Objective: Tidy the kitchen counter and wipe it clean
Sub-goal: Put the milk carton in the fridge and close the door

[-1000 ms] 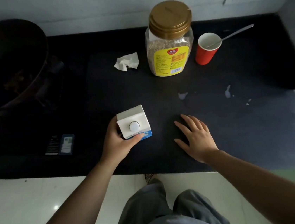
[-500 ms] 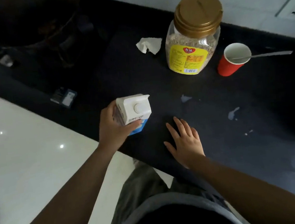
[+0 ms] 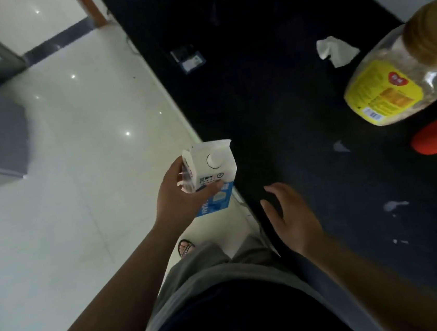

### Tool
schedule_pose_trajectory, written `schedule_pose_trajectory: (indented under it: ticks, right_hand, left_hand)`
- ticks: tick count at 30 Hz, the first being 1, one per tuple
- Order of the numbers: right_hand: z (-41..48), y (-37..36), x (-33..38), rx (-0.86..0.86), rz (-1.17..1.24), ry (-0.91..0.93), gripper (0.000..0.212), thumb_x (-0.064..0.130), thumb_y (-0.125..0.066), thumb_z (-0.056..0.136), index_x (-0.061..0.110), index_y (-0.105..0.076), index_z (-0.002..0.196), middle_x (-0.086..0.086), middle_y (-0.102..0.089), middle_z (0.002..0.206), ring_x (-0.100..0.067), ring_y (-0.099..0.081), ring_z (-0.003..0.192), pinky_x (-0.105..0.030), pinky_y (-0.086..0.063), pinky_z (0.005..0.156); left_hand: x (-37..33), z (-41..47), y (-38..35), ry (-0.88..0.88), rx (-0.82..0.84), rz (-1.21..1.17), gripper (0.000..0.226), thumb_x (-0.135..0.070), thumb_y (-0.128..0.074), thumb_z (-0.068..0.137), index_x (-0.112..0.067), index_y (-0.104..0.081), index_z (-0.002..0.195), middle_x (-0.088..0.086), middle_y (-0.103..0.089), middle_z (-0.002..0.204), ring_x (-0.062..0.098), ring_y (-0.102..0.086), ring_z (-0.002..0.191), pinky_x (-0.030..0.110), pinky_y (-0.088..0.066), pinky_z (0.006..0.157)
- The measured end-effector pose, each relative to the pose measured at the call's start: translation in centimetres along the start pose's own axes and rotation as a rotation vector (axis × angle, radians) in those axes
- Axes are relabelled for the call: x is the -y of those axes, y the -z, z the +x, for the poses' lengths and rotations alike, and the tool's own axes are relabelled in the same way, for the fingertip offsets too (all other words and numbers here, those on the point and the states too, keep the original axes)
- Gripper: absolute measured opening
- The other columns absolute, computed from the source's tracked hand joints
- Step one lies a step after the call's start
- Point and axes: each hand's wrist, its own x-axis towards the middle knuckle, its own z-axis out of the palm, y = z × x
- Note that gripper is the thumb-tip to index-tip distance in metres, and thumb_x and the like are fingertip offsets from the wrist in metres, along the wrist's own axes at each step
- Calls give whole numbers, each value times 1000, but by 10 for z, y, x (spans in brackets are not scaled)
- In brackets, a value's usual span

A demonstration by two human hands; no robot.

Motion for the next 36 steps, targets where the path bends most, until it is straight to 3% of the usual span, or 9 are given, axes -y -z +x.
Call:
schedule_pose_trajectory:
  ticks: [3,8,11,19,25,31,36]
  right_hand:
    - [-9,-6,36,185,136,60,32,33,-44,95,16,-54,120,0,-54,120,-14,-53,108,-30,-44,92]
    - [-8,-44,117,440,132,244,24,40,-43,94,27,-56,110,11,-56,113,-7,-54,102,-27,-47,85]
    - [-5,-88,178,565,90,326,25,39,-42,94,27,-57,111,12,-57,113,-3,-53,102,-14,-41,80]
    - [-23,-237,342,779,-19,576,17,35,-46,94,29,-60,101,12,-62,107,8,-53,96,-2,-38,74]
    - [-35,-325,444,989,-115,721,24,38,-45,94,26,-60,108,14,-59,110,5,-52,101,-9,-38,78]
    - [-28,-396,522,998,-144,779,20,41,-47,92,30,-60,102,16,-59,108,0,-53,102,-19,-41,83]
    - [18,-450,597,936,-110,796,21,40,-47,91,27,-60,102,11,-60,108,-4,-54,100,-14,-40,77]
  left_hand:
    - [17,-28,35,97,-80,-97,59,-53,-79,54,-46,-46,102,-27,-57,101,-4,-55,94,18,-45,70]
    - [65,-85,110,267,-326,-262,68,-62,-73,50,-40,-53,111,-18,-65,108,6,-60,101,34,-55,78]
    - [108,-124,162,354,-482,-325,76,-64,-70,49,-35,-53,116,-11,-65,112,14,-60,107,41,-56,82]
    - [206,-218,309,492,-858,-480,80,-62,-72,45,-33,-53,117,-12,-66,110,14,-59,105,47,-52,89]
    - [251,-271,383,567,-1151,-577,76,-57,-76,46,-32,-55,114,-7,-67,109,18,-60,107,50,-52,89]
    - [286,-264,447,620,-1250,-629,63,-53,-78,46,-41,-56,104,-11,-68,104,15,-62,103,48,-54,85]
    - [320,-206,528,592,-1191,-582,47,-30,-82,64,-39,-53,101,-17,-64,101,5,-58,97,39,-53,83]
